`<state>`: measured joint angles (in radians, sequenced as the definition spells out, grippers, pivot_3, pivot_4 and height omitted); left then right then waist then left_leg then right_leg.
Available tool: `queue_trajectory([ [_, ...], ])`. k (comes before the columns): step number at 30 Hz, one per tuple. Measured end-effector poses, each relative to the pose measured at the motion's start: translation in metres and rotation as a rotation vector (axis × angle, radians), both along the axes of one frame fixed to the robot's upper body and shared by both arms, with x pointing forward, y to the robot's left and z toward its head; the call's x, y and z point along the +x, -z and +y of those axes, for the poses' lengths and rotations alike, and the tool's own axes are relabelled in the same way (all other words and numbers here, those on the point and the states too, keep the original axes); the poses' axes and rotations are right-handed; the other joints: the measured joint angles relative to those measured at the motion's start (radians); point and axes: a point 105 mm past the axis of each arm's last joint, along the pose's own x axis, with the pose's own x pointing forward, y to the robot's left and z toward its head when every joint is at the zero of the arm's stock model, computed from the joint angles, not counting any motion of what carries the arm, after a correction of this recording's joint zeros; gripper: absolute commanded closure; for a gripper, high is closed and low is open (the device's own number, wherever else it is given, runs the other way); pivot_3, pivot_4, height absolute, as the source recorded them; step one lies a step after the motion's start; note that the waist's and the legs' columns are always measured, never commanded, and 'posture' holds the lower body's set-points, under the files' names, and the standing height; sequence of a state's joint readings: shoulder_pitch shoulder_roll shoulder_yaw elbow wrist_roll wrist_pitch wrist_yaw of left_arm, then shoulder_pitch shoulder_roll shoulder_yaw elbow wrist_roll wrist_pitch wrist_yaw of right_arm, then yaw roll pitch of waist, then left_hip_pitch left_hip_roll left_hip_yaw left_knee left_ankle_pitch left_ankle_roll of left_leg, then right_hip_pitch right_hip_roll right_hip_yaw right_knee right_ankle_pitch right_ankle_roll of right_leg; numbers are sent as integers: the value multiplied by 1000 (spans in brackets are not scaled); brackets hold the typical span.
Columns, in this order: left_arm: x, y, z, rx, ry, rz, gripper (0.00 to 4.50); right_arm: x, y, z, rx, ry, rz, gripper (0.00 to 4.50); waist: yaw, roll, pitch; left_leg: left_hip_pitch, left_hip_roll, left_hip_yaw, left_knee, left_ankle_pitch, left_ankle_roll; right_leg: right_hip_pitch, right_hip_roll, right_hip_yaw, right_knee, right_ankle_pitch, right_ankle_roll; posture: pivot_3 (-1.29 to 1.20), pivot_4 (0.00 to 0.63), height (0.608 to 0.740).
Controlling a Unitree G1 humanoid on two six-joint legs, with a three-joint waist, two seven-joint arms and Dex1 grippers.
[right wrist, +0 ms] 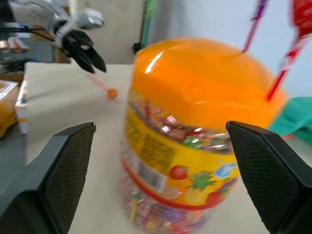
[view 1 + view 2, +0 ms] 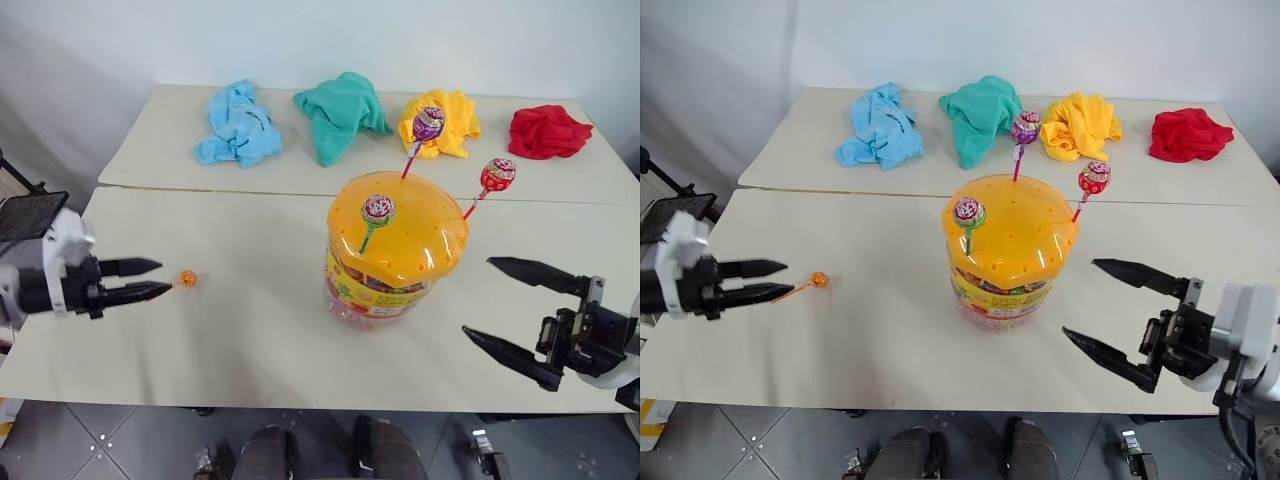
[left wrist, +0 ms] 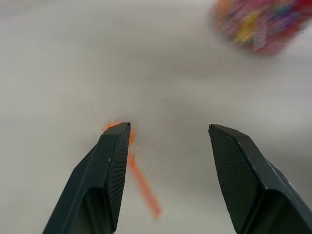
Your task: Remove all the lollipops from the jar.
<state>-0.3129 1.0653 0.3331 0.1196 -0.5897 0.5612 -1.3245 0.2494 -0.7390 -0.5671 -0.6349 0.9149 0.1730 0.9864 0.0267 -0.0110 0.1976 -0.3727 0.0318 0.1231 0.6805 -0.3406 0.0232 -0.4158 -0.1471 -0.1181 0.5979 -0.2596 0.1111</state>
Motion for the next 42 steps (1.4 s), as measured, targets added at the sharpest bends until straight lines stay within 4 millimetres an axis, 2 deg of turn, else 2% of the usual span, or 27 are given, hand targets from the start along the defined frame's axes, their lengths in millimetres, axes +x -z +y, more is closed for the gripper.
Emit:
queue_trajectory([
  [3, -7, -29, -44, -94, 235, -50, 1784, -1, -15, -3, 89, 48, -24, 0, 2, 0, 0, 0, -1, 0, 0, 2, 6, 1, 2, -2, 5, 0, 1, 0, 150, 740],
  [9, -17, -60, -142, -310, 640, -150, 1784, -10, -24, -2, 156, 109, -44, 0, 2, -1, 0, -1, -2, 1, 4, 3, 8, 3, 7, 0, 2, 3, 5, 0, 150, 740],
  [12, -25, -60, -171, -332, 758, -157, 1784, -16, -27, -1, 175, 131, -60, 0, -6, 0, 0, 0, -2, 5, 4, 3, 8, 4, 11, 5, -2, 3, 6, 0, 150, 740],
  [15, -20, -57, -190, -342, 771, -186, 1784, -19, -27, -4, 194, 180, -62, 0, -9, -1, 0, 2, 0, 6, 4, 5, 6, 4, 15, 8, -1, 3, 6, 0, 150, 740],
  [22, -8, -57, -208, -338, 739, -252, 1784, -30, -19, -4, 205, 227, -49, 0, -3, 0, 0, 2, 1, 6, 4, 6, 7, 4, 14, 10, -3, 2, 4, 0, 150, 740],
  [25, -8, -60, -216, -334, 747, -273, 2310, -34, -19, -2, 209, 233, -65, 0, -1, 0, 0, 2, 1, 5, 4, 6, 8, 4, 13, 12, -4, 2, 4, 0, 150, 740],
  [32, -6, -61, -220, -346, 755, -281, 4475, -40, -13, -2, 201, 242, -63, 0, -1, 0, 0, 2, 1, 5, 4, 6, 9, 4, 14, 12, -3, 2, 4, 0, 150, 740],
  [38, -7, -65, -225, -399, 758, -278, 4475, -42, -13, 1, 197, 213, -78, 0, -1, 0, 0, 2, 2, 5, 4, 6, 9, 4, 14, 12, -3, 2, 4, 0, 150, 740],
  [42, -10, -86, -214, -559, 752, -241, 4475, -39, -17, 11, 211, 139, -89, 0, -2, 0, 0, 2, 2, 4, 4, 6, 9, 4, 13, 12, -3, 2, 4, 0, 150, 740],
])
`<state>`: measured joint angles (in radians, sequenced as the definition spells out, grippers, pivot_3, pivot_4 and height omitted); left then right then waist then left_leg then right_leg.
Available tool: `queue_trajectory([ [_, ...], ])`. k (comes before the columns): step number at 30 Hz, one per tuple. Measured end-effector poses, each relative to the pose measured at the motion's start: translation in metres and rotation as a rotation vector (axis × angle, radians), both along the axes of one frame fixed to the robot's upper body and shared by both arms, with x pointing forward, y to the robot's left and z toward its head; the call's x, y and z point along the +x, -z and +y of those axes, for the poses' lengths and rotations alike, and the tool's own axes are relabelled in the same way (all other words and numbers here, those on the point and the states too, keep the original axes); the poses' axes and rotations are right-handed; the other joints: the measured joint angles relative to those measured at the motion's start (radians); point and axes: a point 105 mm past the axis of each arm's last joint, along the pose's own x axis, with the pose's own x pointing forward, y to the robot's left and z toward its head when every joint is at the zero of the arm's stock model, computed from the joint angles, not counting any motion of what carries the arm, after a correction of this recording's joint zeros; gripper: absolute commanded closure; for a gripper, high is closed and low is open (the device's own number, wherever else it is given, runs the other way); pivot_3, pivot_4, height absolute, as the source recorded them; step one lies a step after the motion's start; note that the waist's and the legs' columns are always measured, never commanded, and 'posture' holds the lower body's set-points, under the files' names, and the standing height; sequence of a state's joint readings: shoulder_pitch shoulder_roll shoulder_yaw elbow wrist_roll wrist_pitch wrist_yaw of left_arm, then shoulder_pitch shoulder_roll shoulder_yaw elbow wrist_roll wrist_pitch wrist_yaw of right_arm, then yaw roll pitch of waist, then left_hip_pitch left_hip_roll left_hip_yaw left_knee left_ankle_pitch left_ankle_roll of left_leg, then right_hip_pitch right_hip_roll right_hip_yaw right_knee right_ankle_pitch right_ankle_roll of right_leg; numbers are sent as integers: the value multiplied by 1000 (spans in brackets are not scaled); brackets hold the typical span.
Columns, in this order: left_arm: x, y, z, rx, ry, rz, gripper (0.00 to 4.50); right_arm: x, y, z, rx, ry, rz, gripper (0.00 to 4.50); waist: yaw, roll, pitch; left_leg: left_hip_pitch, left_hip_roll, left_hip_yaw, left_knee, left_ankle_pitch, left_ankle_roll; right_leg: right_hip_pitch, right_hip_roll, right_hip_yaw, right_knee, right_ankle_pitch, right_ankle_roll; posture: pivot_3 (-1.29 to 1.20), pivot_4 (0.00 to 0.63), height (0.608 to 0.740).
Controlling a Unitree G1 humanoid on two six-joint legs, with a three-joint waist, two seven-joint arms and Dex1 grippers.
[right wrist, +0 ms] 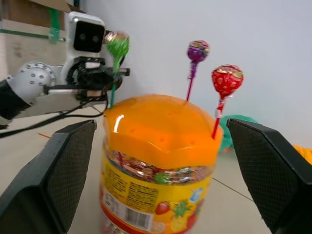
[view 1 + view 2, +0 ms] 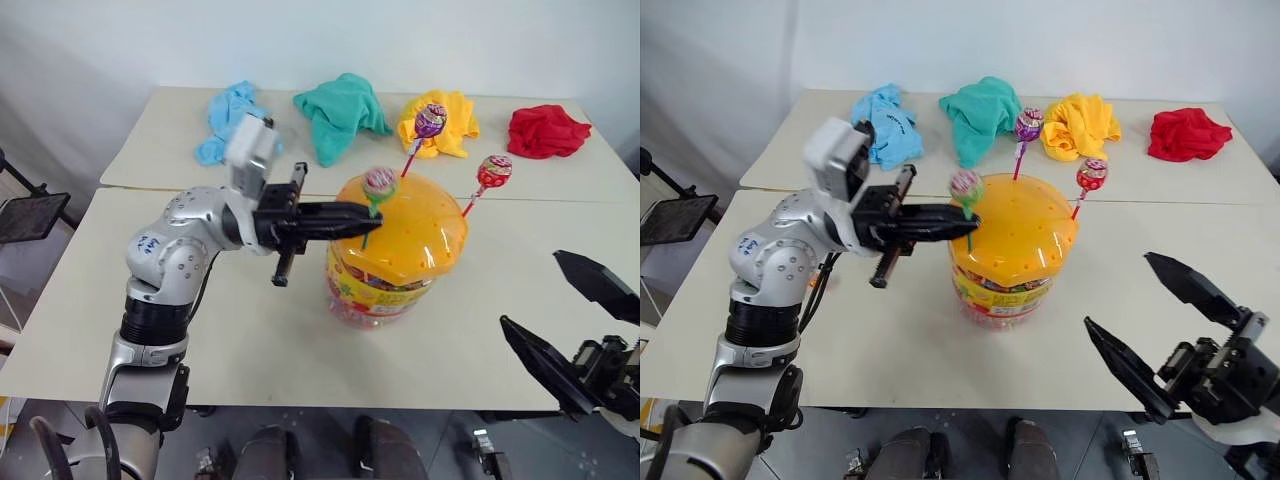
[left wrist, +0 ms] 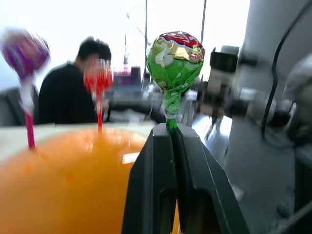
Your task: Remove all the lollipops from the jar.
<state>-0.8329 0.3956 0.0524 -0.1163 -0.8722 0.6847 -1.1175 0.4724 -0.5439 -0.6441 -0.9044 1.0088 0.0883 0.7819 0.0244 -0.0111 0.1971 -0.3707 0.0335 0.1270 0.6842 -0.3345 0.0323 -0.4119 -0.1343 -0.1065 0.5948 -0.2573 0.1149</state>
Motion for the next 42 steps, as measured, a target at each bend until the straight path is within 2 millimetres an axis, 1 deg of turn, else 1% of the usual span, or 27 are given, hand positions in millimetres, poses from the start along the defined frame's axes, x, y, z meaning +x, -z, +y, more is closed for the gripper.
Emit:
queue_trajectory([
  [2, -2, -14, 7, -60, 10, 28, 4475, 2, -3, 5, 3, -35, -16, 0, -2, 0, 0, 0, 0, 0, 0, 0, 0, 0, 0, 0, 0, 0, 0, 0, 150, 740],
  [4, 2, -26, 19, -135, -5, 94, 4475, 4, -6, 13, -5, -90, -33, 0, -4, 0, 0, 1, 0, -1, 0, 0, -1, 0, 0, 0, 2, 0, 0, 0, 150, 740],
  [5, 8, -31, 30, -175, -31, 146, 4475, 5, -8, 18, -13, -126, -40, 0, -6, 0, 0, 1, 0, -1, 0, 0, -1, 0, 0, 0, 2, 0, 0, 0, 150, 740],
  [6, 18, -33, 45, -200, -93, 192, 4475, 6, -9, 23, -29, -170, -45, 0, -10, 0, 0, 1, 0, -1, 0, 1, -1, 0, 0, 0, 2, 0, 0, 0, 150, 740],
  [7, 25, -30, 58, -188, -166, 212, 4475, 6, -9, 28, -53, -204, -50, 0, -12, 0, 0, 1, 0, -1, 0, 1, -2, -1, 1, -1, 3, 0, 0, 0, 150, 740],
  [9, 39, -13, 89, -120, -345, 243, 4475, 7, -1, 31, -119, -256, -34, 0, -15, 0, 0, 1, -2, -2, -1, 1, -2, -1, 3, -2, 7, 0, -1, 0, 150, 740],
  [10, 42, 1, 104, -65, -431, 265, 4475, 8, 4, 31, -148, -280, -20, 0, -17, 0, 0, 1, -2, -2, -1, 0, -3, -1, 3, -3, 6, -1, -1, 0, 150, 740],
  [11, 44, 20, 122, 4, -519, 302, 4475, 9, 8, 31, -175, -305, -10, 0, -21, 0, 0, 1, -1, -1, -1, 0, -3, -1, 3, -3, 6, -1, -1, 0, 150, 740],
  [12, 43, 45, 140, 101, -611, 354, 4475, 10, 12, 30, -198, -327, -2, 0, -27, 0, 0, 1, -1, 0, -2, -1, -3, -2, 3, -2, 6, -1, -1, 0, 150, 740],
  [13, 41, 64, 152, 167, -661, 397, 4475, 11, 15, 29, -210, -342, 7, 0, -26, 0, 0, 0, 1, -1, -2, -2, -3, -2, 2, -3, 5, -1, -1, 0, 150, 740],
  [14, 38, 82, 160, 240, -699, 432, 4475, 12, 18, 29, -226, -366, 14, 0, -25, -1, 0, -1, 2, -1, -2, -2, -2, -2, 2, -3, 4, -1, -1, 0, 150, 740],
  [17, 15, 130, 181, 474, -784, 507, 4475, 10, 27, 30, -308, -436, 15, 0, -19, -2, 0, -2, 2, -1, -2, -4, -1, -2, 0, -4, 1, -1, -2, 0, 150, 740],
  [19, 3, 154, 189, 540, -818, 573, 4475, 12, 40, 26, -344, -464, 49, 0, -4, -2, 0, -3, 2, -2, -2, -6, -1, -2, -1, -4, -2, -1, -2, 0, 150, 740],
  [22, -6, 164, 196, 584, -855, 569, 4475, 13, 42, 25, -365, -482, 42, 0, 0, -2, 0, -2, 2, -2, -2, -8, -4, -3, -5, -4, -4, -1, -3, 0, 150, 740],
  [23, -14, 172, 202, 642, -876, 562, 4475, 13, 42, 25, -374, -489, 36, 0, -2, -2, 0, -2, 2, -1, -2, -10, -7, -3, -11, -3, -4, -2, -3, 0, 150, 740],
  [24, -19, 178, 205, 668, -882, 563, 4475, 14, 44, 22, -377, -488, 39, 0, -3, -1, 0, -1, 2, -1, -3, -11, -8, -3, -12, -4, -3, -2, -3, 0, 150, 740],
  [25, -21, 179, 206, 676, -884, 542, 4475, 15, 46, 20, -384, -490, 47, 0, -4, -1, 0, -1, 3, -1, -3, -11, -9, -3, -11, -5, -3, -2, -4, 0, 150, 740],
  [27, -23, 178, 210, 669, -914, 535, 3995, 19, 48, 15, -384, -476, 61, 0, -6, -1, 0, 0, 5, -1, -3, -11, -10, -3, -10, -8, -1, -3, -5, 0, 150, 740],
  [28, -23, 179, 211, 671, -922, 537, 3847, 19, 48, 14, -382, -470, 64, 0, -6, 0, 0, 0, 5, 0, -3, -11, -10, -3, -9, -9, -1, -3, -5, 0, 150, 740],
  [31, -27, 187, 216, 688, -935, 559, 2999, 24, 49, 9, -367, -439, 76, 0, -6, 0, 0, 0, 8, 1, -3, -10, -9, -4, -6, -10, 0, -3, -5, 0, 150, 740],
  [32, -27, 186, 216, 687, -930, 542, 2639, 26, 48, 6, -356, -415, 76, 0, -5, 0, 0, 0, 8, 1, -3, -10, -9, -4, -1, -10, 0, -3, -5, 0, 150, 740],
  [34, -26, 181, 218, 679, -931, 498, 2090, 28, 45, 3, -344, -376, 72, 0, -4, 0, 0, 0, 9, 2, -3, -10, -9, -4, 0, -9, 0, -3, -6, 0, 150, 740],
  [35, -26, 176, 220, 665, -926, 470, 1808, 30, 44, 1, -334, -351, 72, 0, -3, 0, 0, 0, 9, 2, -3, -10, -10, -5, 0, -9, 0, -3, -6, 0, 150, 740],
  [37, -28, 164, 222, 624, -881, 415, 1808, 35, 40, -9, -287, -273, 89, 0, 0, 0, 0, 0, 9, 3, -2, -11, -12, -6, 0, -9, 0, -4, -6, 0, 150, 740],
  [40, -24, 134, 224, 554, -831, 348, 1808, 45, 35, -29, -202, -142, 126, 0, 0, 0, 0, 0, 9, 3, -2, -11, -12, -6, 0, -9, 1, -4, -7, 0, 150, 740],
  [41, -19, 118, 220, 501, -813, 325, 1808, 48, 32, -34, -164, -105, 135, 0, 1, 0, 0, 0, 9, 3, -2, -11, -12, -6, 0, -8, 1, -4, -7, 0, 150, 740],
  [42, -14, 97, 213, 421, -783, 297, 1808, 51, 29, -40, -122, -69, 141, 0, 2, 0, 0, 0, 9, 3, -2, -10, -11, -6, 0, -8, 2, -4, -6, 0, 150, 740],
])
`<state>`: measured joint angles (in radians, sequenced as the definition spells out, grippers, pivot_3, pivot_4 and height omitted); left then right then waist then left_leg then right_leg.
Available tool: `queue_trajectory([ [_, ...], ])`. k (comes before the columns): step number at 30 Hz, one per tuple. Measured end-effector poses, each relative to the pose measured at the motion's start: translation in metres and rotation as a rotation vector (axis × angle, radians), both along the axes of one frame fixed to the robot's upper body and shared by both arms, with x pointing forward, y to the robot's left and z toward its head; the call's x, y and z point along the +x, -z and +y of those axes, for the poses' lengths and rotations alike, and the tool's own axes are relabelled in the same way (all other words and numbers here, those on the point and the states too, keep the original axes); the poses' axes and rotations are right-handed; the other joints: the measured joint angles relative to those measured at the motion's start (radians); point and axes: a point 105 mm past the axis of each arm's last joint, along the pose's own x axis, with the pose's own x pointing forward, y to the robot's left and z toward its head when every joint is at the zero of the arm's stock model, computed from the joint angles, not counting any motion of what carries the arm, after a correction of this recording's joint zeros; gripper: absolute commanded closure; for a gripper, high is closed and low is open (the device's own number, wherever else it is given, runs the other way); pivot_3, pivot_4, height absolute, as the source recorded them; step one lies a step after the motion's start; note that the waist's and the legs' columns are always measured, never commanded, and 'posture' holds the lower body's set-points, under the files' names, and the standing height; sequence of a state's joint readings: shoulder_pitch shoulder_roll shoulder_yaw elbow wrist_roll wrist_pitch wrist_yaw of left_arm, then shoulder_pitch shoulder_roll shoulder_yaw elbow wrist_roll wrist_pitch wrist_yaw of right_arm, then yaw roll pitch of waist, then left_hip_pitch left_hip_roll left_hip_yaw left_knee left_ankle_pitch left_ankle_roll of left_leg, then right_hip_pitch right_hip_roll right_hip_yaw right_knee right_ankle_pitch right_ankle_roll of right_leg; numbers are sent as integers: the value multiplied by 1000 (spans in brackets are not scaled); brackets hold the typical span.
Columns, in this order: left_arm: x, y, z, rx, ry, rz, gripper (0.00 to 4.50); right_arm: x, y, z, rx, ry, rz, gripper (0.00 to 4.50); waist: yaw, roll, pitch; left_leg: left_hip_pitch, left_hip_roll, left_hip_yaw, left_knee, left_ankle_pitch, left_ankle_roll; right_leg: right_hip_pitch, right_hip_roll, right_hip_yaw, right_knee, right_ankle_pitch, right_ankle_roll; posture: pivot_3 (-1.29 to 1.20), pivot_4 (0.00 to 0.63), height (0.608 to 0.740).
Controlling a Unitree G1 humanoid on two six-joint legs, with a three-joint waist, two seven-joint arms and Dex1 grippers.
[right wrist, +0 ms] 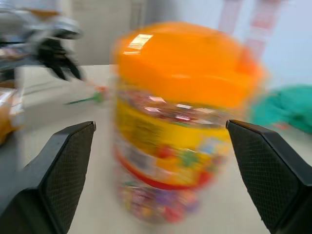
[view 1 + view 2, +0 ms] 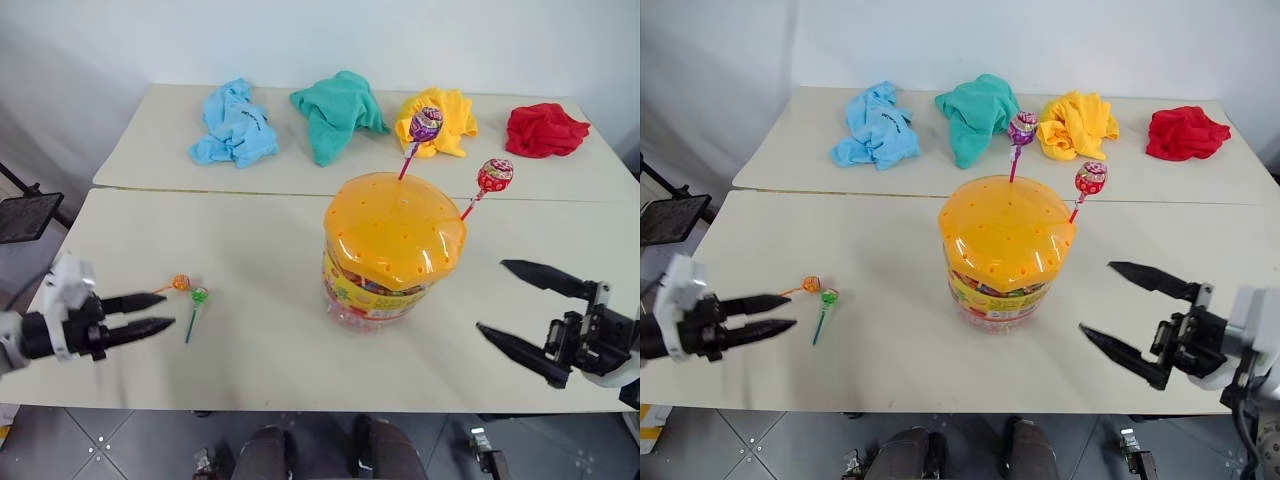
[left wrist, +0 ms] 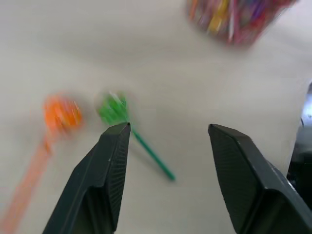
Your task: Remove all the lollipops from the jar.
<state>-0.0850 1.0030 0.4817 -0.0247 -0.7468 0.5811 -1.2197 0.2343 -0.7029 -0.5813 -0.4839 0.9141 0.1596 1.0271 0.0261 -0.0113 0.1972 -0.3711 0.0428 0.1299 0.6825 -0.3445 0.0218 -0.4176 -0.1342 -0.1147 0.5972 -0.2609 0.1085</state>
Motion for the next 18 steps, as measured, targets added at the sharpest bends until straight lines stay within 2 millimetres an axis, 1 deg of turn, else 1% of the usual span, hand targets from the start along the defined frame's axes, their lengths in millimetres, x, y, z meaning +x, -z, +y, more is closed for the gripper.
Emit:
queue_trajectory([
  [1, 3, -23, -9, -71, 39, -57, 1808, 4, -5, -5, 33, 36, -2, 0, -1, 0, 0, 0, 0, 0, 0, 2, 2, 0, 0, 1, 2, 0, 0, 0, 150, 740],
  [3, 3, -58, -30, -183, 126, -145, 1808, 11, -12, -12, 91, 98, 2, 0, -4, 0, 0, 1, -1, 1, 0, 2, 3, 1, 0, 2, 6, 1, 1, 0, 150, 740],
  [4, 1, -69, -41, -233, 175, -169, 1635, 15, -15, -14, 122, 128, 11, 0, -5, 1, -1, 1, -1, 1, 0, 2, 3, 1, 0, 3, 6, 1, 1, 0, 150, 740],
  [5, 1, -73, -48, -266, 200, -176, 1470, 18, -17, -16, 144, 144, 21, 0, -8, 3, -1, 2, -1, 3, 0, 2, 3, 0, 1, 4, 7, 1, 1, 0, 150, 740],
  [6, 4, -78, -61, -329, 247, -194, 1313, 24, -20, -16, 182, 166, 36, 0, -9, 4, -2, 3, -1, 4, 0, 2, 3, 0, 1, 4, 9, 1, 1, 0, 150, 740],
  [7, 6, -80, -76, -373, 300, -194, 962, 29, -26, -12, 213, 159, 37, 0, -12, 4, -2, 3, -1, 5, 1, 3, 2, 0, 2, 5, 9, 1, 1, 0, 150, 740],
  [9, 10, -84, -93, -435, 348, -212, 452, 36, -36, -1, 253, 132, 36, 0, -17, 3, -2, 3, -1, 6, 1, 4, 2, 0, 4, 6, 10, 1, 1, 0, 150, 740],
  [10, 13, -89, -103, -472, 375, -236, 452, 40, -43, 7, 269, 107, 37, 0, -21, 3, -1, 2, -1, 5, 2, 6, 2, 0, 4, 6, 9, 1, 1, 0, 150, 740],
  [11, 14, -91, -107, -484, 389, -247, 452, 43, -48, 14, 269, 80, 40, 0, -25, 3, -1, 2, -4, 6, 2, 6, 2, -1, 4, 6, 9, 1, 1, 0, 150, 740],
  [13, 16, -90, -109, -474, 398, -256, 452, 46, -60, 22, 246, 42, 42, 0, -31, 3, -1, 3, -5, 7, 2, 6, 2, -1, 4, 8, 10, 1, 1, 0, 150, 740],
  [15, 19, -83, -111, -461, 405, -242, 452, 48, -70, 34, 217, -7, 44, 0, -31, 3, -1, 2, -5, 8, 2, 7, 3, -3, 4, 8, 11, 1, 1, 0, 150, 740],
  [16, 20, -78, -112, -458, 409, -234, 452, 49, -71, 40, 197, -32, 57, 0, -29, 3, -2, 2, -5, 7, 2, 7, 3, -3, 4, 8, 11, 1, 1, 0, 150, 740],
  [18, 21, -71, -115, -452, 415, -222, 452, 51, -64, 49, 170, -66, 99, 0, -25, 2, -2, -1, -5, 7, 2, 7, 3, -5, 4, 8, 10, 1, 1, 0, 150, 740],
])
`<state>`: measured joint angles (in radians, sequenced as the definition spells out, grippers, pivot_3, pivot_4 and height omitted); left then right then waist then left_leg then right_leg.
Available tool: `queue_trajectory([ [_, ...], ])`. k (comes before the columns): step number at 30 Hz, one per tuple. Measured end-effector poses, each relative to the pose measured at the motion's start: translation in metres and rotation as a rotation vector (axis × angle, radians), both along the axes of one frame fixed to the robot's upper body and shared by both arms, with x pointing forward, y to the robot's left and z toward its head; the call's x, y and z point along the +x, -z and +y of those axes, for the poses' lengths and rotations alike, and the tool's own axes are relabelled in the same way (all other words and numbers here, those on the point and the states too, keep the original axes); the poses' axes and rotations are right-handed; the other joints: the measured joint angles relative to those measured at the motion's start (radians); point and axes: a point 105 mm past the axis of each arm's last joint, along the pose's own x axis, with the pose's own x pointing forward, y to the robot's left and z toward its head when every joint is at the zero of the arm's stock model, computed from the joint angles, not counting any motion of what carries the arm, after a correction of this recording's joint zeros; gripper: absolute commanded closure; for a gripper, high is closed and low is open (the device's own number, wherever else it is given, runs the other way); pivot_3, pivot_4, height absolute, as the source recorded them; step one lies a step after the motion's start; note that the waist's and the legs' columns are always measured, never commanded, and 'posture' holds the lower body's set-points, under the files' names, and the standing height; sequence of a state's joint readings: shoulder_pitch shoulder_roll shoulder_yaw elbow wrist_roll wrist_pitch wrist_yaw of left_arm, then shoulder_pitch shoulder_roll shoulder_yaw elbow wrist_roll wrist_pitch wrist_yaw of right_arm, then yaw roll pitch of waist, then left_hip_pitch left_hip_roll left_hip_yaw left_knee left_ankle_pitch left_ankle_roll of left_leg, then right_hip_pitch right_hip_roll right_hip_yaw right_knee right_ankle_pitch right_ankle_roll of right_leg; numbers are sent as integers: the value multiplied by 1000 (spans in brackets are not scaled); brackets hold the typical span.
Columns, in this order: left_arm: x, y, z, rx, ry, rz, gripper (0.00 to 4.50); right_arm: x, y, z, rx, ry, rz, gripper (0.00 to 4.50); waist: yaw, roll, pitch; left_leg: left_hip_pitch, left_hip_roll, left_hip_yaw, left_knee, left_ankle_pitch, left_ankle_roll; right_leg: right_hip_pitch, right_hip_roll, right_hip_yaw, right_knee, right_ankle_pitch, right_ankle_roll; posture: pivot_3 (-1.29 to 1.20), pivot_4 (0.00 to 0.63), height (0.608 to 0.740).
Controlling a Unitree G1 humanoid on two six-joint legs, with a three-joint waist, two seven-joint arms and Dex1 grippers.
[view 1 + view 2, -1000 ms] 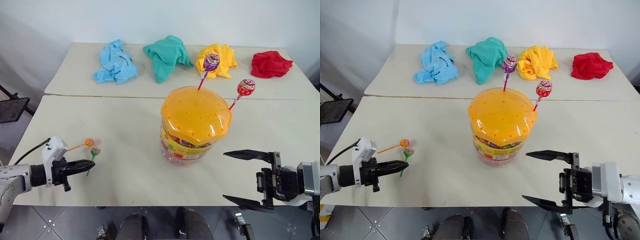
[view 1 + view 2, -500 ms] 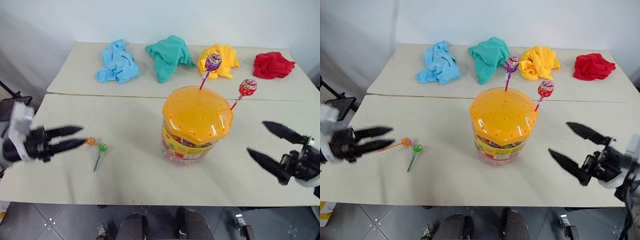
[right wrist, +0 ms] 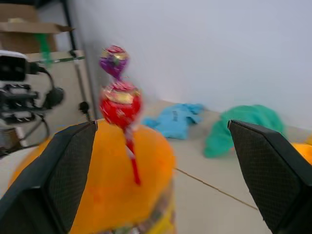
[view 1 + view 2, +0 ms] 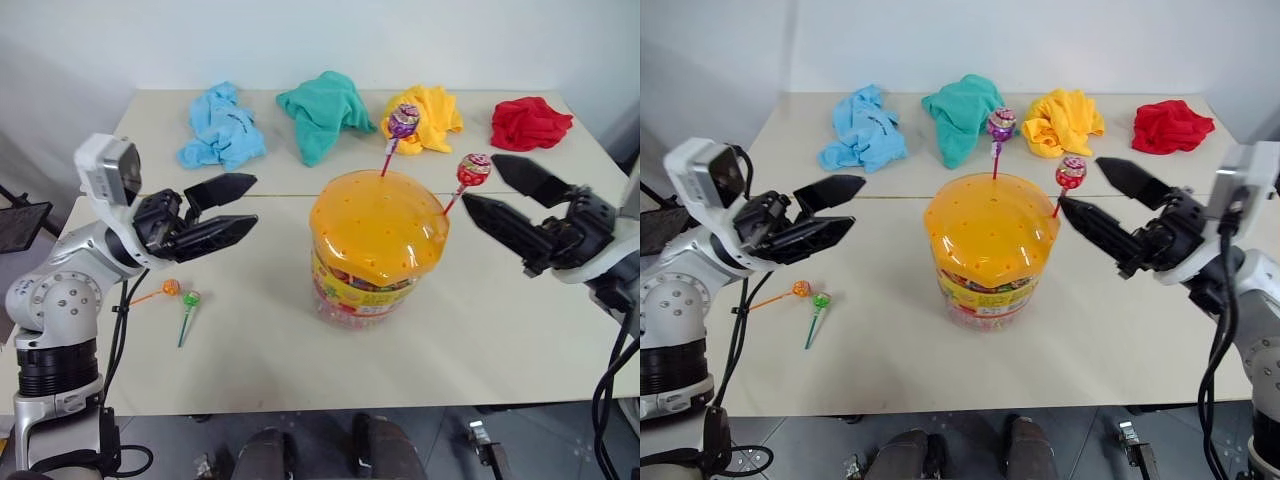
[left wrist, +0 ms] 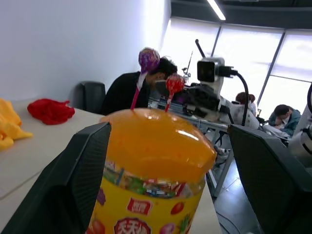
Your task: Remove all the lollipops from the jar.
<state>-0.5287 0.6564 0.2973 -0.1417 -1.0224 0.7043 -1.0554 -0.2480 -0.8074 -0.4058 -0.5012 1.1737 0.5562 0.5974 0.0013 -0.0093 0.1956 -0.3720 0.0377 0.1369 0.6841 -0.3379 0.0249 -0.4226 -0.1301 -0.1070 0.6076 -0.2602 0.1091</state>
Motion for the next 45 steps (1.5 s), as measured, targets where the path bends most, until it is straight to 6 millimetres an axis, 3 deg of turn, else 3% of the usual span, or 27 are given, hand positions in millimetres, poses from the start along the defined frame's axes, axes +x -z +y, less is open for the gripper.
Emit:
queue_trajectory([
  [3, 0, 6, 2, 2, -9, -4, 452, 1, 5, 11, -23, -54, 22, 0, 3, 0, 0, -4, -1, 2, 0, 0, 2, -4, -2, 1, 0, 1, 1, 0, 150, 740],
  [6, -1, 13, 4, 2, -19, 2, 429, 1, 1, 14, -35, -68, 7, 586, 2, 0, 0, -4, -2, 3, 0, -1, 3, -4, -2, 1, -2, 2, 3, 0, 150, 740],
  [15, 1, 15, 12, -31, -64, -37, 429, 8, 11, 9, -54, -86, 38, 3628, 0, 0, 0, -4, -2, 4, 0, 0, 3, -4, -2, 1, -2, 2, 3, 0, 150, 740],
  [18, 2, 15, 12, -61, -65, -37, 429, 7, 9, 4, -24, -100, 27, 4453, 1, 0, 0, -4, -2, 4, 0, 0, 4, -4, -2, 1, -2, 2, 3, 0, 150, 740],
  [21, 1, 15, 11, -79, -54, -35, 429, 5, -1, -6, 61, -118, 6, 4453, 1, 0, 0, -4, -2, 4, 0, 0, 4, -4, -2, 1, -2, 2, 3, 0, 150, 740],
  [23, 0, 14, 8, -88, -29, -37, 429, 1, -20, -18, 142, -125, -39, 4453, 1, 0, 0, -4, -2, 4, 0, 0, 4, -4, -2, 1, -2, 2, 3, 0, 150, 740],
  [26, -4, 17, 2, -65, 24, -44, 429, -4, -38, -44, 192, -61, -62, 4453, 6, 0, 0, -4, -3, 4, 0, 0, 4, -4, -2, 1, -2, 2, 3, 0, 150, 740],
  [28, -9, 20, -6, 7, 68, -73, 429, 1, -36, -73, 144, 80, 6, 4453, 11, 0, 0, -4, -4, 5, 0, 0, 4, -4, -3, 1, -2, 2, 3, 0, 150, 740],
  [29, -12, 22, -9, 49, 85, -93, 429, 4, -26, -88, 44, 178, 78, 4453, 18, 0, 0, -4, -5, 9, 0, -1, 5, -4, -3, 1, -3, 2, 3, 0, 150, 740],
  [31, -17, 23, -9, 120, 93, -138, 429, 9, 17, -126, -215, 387, 291, 4453, 22, -4, -2, -4, -2, 10, 0, -1, 5, -4, -1, 0, -5, 2, 3, 0, 150, 740],
  [36, -15, 30, -8, 204, 65, -219, 429, 3, 114, -184, -719, 634, 652, 4453, 11, -4, -2, -3, -3, 11, 0, 0, 6, -4, -4, 2, -7, 2, 3, 0, 150, 740],
  [39, -11, 37, -1, 232, 34, -224, 429, 0, 140, -202, -838, 675, 693, 4453, -5, -4, -2, -1, -2, 12, 1, 1, 5, -4, -5, 3, -9, 2, 3, 0, 150, 740],
  [42, -11, 41, 0, 249, 26, -237, 429, -3, 157, -208, -848, 653, 712, 3803, -6, -4, -2, 0, 3, 12, 1, 2, 4, -4, -3, 2, -8, 3, 2, 0, 150, 740],
  [45, -10, 39, 2, 248, 8, -243, 429, -1, 164, -201, -808, 587, 689, 2881, -5, -3, -2, 0, 4, 12, 1, 2, 4, -5, -3, 2, -7, 3, 2, 0, 150, 740],
])
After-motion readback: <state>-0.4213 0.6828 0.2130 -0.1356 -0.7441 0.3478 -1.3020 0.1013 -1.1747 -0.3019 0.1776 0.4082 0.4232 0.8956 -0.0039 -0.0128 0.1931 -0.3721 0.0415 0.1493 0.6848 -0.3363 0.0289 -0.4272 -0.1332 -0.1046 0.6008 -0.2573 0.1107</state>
